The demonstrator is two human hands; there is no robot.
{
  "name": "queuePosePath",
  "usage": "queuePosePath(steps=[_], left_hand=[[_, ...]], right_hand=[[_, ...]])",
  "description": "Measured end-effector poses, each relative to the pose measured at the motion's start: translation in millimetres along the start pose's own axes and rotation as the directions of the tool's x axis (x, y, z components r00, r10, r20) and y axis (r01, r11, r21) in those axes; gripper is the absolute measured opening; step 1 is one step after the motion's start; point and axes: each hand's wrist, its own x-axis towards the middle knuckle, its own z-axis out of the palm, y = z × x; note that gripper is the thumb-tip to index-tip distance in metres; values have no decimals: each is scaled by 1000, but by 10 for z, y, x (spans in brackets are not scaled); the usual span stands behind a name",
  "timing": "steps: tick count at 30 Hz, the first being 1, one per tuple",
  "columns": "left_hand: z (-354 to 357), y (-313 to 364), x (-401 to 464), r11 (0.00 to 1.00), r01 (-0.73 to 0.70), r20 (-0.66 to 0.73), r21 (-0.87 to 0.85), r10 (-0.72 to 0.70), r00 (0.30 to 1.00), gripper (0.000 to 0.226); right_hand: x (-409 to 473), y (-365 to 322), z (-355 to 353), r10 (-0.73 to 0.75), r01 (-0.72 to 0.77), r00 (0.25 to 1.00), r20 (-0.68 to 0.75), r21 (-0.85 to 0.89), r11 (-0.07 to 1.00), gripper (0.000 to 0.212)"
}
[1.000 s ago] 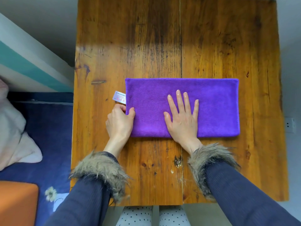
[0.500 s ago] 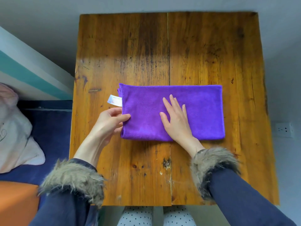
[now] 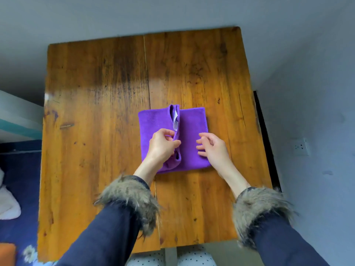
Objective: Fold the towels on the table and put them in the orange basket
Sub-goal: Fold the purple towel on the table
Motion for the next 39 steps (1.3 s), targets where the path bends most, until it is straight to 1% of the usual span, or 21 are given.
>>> queuePosePath(steps=[3, 6, 8, 10, 13, 15, 18, 21, 23, 26, 27, 28, 29, 30, 31, 32, 33, 34, 35, 37, 39], left_hand=[[210, 14, 40, 996, 4, -46, 84, 0, 999, 22], [317, 77, 44, 985, -48, -129, 168, 71, 989, 23], [389, 114, 6, 975, -88, -163, 203, 122, 979, 22], [491, 136, -48, 961, -133, -151, 241, 173, 973, 22], [669, 118, -76, 936, -172, -76, 306, 204, 976, 23], [754, 90, -54, 926, -166, -40, 339, 191, 981, 24], [818, 62, -43, 919, -182, -58, 351, 215, 975, 24], [869, 34, -55, 915, -228, -63, 334, 263, 963, 25], [911, 6, -34, 925, -234, -55, 301, 262, 964, 27], [929, -23, -11, 955, -239, -29, 178, 248, 968, 30], [903, -35, -32, 949, -279, -27, 149, 286, 958, 30], [855, -59, -61, 924, -351, -40, 149, 361, 932, 28], [786, -101, -94, 877, -442, -65, 189, 460, 886, 27], [702, -171, -115, 811, -521, -95, 266, 560, 823, 27], [603, -253, -120, 734, -567, -121, 373, 644, 755, 28], [493, -345, -105, 657, -575, -137, 488, 708, 692, 30], [384, -438, -84, 589, -557, -134, 586, 748, 650, 32], [295, -534, -60, 539, -530, -111, 655, 762, 638, 35], [228, -611, -45, 511, -507, -71, 694, 750, 658, 39], [190, -731, -15, 497, -482, 17, 722, 684, 730, 48], [244, -791, -3, 475, -456, 81, 752, 621, 780, 59]], right_hand=[[60, 64, -97, 24, -24, 1000, -1, -30, 999, 28], [98, 118, -165, 21, -21, 1000, 6, -33, 999, 29], [119, 139, -172, 24, -24, 1000, -13, -1, 1000, 28], [139, 150, -180, 40, -36, 997, -60, 58, 998, 27], [168, 157, -223, 90, -70, 990, -111, 169, 983, 26], [186, 165, -253, 107, -87, 989, -101, 192, 978, 26], [198, 166, -286, 115, -102, 992, -56, 197, 975, 26], [208, 161, -306, 123, -113, 992, -32, 219, 969, 26], [198, 135, -316, 124, -119, 992, -7, 226, 967, 27], [214, 139, -339, 116, -114, 993, -3, 153, 982, 29], [216, 134, -341, 109, -107, 994, -6, 130, 986, 28], [222, 134, -334, 98, -96, 995, -14, 104, 990, 25], [228, 132, -322, 88, -85, 996, -32, 67, 994, 23], [236, 128, -306, 82, -81, 995, -52, 25, 996, 21], [244, 112, -290, 77, -78, 995, -71, -20, 997, 20], [255, 96, -274, 58, -65, 994, -88, -79, 995, 21], [258, 81, -254, 24, -41, 994, -108, -162, 986, 24], [251, 66, -226, -19, -13, 992, -123, -254, 967, 29], [233, 46, -191, -52, 5, 990, -134, -333, 943, 33], [198, 18, -107, -90, 10, 983, -158, -448, 894, 42], [163, 13, -34, -120, 0, 976, -183, -548, 836, 43]])
